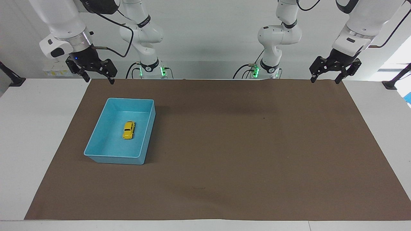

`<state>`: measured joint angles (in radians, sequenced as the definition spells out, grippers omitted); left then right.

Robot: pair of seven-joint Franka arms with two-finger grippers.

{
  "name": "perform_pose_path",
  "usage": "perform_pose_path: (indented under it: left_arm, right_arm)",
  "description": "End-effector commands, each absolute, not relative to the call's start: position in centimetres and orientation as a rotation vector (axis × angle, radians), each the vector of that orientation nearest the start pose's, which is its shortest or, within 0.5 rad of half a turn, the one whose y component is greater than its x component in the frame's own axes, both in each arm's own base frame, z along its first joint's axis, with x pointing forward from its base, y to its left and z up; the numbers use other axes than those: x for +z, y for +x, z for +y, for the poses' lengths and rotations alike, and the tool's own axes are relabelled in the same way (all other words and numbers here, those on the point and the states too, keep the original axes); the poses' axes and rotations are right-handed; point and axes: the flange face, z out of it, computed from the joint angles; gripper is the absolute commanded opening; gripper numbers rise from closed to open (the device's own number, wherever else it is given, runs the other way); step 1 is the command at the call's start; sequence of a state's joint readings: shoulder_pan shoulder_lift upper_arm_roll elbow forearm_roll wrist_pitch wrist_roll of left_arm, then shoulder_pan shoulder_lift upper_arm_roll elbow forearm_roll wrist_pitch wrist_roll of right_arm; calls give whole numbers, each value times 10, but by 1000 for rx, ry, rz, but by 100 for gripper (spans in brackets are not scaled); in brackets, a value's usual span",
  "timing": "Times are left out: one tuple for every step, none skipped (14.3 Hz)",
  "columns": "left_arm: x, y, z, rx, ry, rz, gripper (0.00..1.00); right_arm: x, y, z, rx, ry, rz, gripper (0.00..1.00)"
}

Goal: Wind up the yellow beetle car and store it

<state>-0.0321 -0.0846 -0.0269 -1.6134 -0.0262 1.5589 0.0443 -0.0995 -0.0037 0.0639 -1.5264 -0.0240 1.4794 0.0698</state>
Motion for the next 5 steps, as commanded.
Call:
perform_pose_path:
  left_arm:
    - [653, 522, -31, -53, -3163, 169, 100]
    - [653, 522, -31, -51, -3163, 169, 100]
    - [653, 522, -31, -53, -3163, 169, 100]
    - [653, 522, -31, -51, -3163, 169, 100]
    - [653, 522, -31, -51, -3163, 169, 100]
  right_arm:
    - [639, 538, -25, 41, -3140, 140, 100]
    - [639, 538, -25, 41, -3140, 140, 100]
    - [639, 538, -25, 41, -3140, 140, 100]
    - [639, 538, -25, 39, -3140, 142, 100]
    - [639, 537, -25, 39, -3142, 145, 100]
